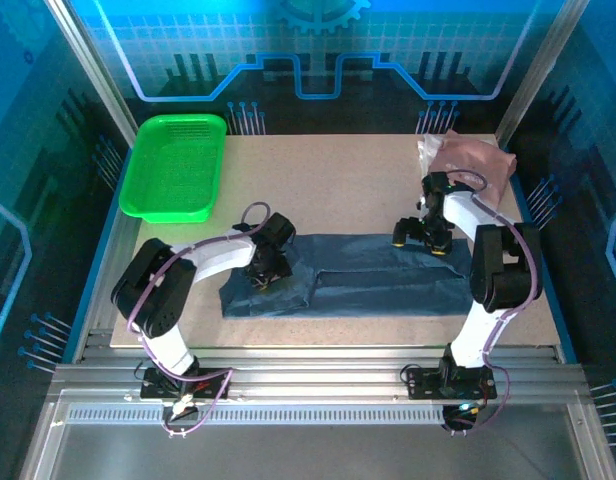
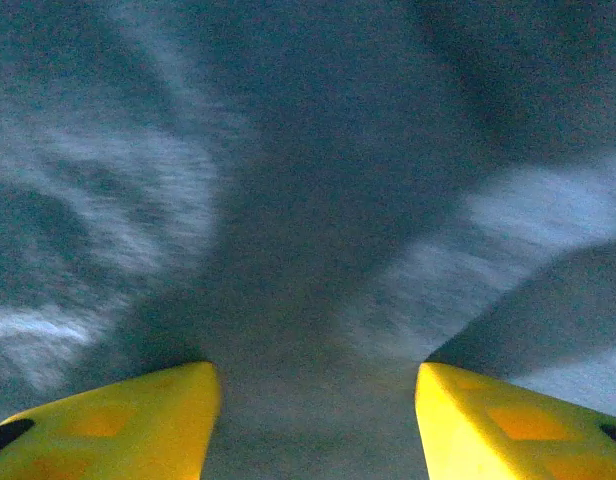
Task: Fold and stack the t-shirts
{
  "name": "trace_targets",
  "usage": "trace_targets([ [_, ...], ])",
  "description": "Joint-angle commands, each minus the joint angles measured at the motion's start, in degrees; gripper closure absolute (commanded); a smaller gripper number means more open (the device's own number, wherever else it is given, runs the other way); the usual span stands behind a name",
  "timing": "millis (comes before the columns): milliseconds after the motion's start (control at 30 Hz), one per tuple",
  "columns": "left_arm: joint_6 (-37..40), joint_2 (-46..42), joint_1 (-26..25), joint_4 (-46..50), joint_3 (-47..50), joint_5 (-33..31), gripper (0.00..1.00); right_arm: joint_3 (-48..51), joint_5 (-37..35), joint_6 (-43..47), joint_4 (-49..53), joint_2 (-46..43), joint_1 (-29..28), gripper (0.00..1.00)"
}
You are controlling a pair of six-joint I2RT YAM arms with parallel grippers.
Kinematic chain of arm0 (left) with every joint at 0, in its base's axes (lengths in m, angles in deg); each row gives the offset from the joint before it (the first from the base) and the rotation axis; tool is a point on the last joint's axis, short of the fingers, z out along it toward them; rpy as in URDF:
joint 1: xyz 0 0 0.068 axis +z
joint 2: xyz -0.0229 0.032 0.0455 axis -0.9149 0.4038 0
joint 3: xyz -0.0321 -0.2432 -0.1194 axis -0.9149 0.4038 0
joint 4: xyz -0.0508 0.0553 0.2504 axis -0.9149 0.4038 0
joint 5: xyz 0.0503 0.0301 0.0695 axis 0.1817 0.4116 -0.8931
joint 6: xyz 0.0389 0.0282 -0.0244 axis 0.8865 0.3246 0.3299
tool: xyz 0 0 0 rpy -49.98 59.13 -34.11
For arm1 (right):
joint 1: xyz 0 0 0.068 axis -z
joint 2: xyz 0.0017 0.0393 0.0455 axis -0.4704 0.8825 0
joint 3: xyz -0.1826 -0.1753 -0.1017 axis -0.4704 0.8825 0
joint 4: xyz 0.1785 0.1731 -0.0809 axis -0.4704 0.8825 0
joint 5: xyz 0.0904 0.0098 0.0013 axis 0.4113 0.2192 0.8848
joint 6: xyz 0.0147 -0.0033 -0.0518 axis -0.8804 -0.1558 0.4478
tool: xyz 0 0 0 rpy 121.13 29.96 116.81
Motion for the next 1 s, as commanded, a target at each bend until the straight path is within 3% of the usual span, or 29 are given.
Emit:
trace_targets([
  [0, -2.9, 0.4, 1.0, 0.2, 2.7, -2.4, 0.44, 1.3, -6.9, -2.4, 4.0, -0.2, 2.2, 0.04],
  [133, -2.4, 0.3, 3.6, -0.1, 6.4, -2.8, 0.46, 2.2, -8.9, -3.0, 4.2, 0.4, 7.6, 0.04],
  [400, 1.4, 0.3, 6.6, 0.9, 6.6, -4.8, 0.46, 1.1, -12.0, -2.9, 4.7, 3.7, 12.4, 0.04],
  [733, 6.5, 4.1, 6.6, -1.2, 3.2, -3.4, 0.45, 1.6, -7.0, -2.9, 0.4, 2.6, 16.9, 0.21],
  [967, 9.4, 4.0, 6.9, -0.1, 3.6, -4.8, 0.45, -5.8, -7.5, -2.2, 1.4, 8.1, 21.6, 0.3],
])
